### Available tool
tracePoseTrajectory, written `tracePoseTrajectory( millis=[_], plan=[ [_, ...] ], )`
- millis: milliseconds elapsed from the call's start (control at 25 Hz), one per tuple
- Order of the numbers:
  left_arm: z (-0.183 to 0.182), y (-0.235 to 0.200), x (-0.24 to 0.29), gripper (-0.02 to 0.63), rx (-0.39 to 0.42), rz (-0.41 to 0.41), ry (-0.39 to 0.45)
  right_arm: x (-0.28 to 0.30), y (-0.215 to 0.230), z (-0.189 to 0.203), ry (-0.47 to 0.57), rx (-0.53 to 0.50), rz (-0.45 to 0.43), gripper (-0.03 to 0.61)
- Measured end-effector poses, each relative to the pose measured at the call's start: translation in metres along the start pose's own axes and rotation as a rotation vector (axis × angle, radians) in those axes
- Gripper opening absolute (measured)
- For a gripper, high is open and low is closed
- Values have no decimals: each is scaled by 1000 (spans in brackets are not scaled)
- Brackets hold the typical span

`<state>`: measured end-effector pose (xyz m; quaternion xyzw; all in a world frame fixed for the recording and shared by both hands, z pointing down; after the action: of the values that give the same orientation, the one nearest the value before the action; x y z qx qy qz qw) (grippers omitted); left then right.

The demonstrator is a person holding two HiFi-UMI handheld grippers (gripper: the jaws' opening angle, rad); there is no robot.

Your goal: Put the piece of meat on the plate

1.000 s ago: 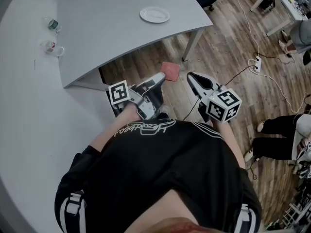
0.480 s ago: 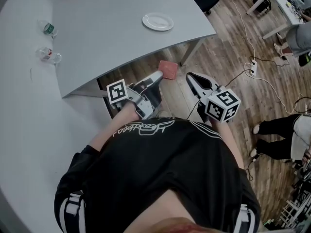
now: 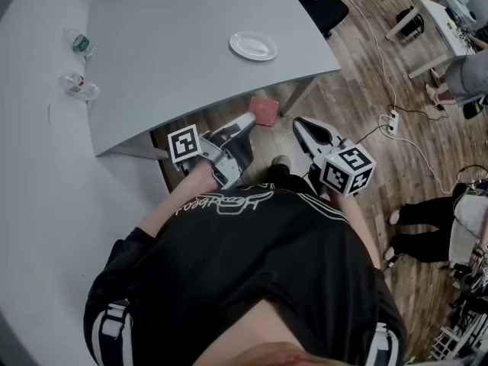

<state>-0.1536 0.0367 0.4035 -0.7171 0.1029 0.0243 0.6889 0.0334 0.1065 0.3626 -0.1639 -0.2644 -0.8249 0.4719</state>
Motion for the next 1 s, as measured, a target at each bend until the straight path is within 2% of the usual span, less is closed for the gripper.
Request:
tracePoseTrajectory(
  millis=[440,1000],
  plan=[
    [-47,-2,21,75,32,-29,90,32,53,-32,7,-17,-75,18],
    [-130,-35,89,75,-25,-95,198,91,168,-81,-70,-4,-177,18]
  ],
)
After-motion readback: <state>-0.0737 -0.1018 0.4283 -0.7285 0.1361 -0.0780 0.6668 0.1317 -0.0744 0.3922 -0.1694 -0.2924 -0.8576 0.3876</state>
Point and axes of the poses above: the fingertips, and each gripper's own axes: x forward along the fingers, y to its right, z out of its underside, the point moved 7 cm from there along -x, backward along the fingers, and after that the axes turned 14 degrees about -y, right-handed, at the moved point
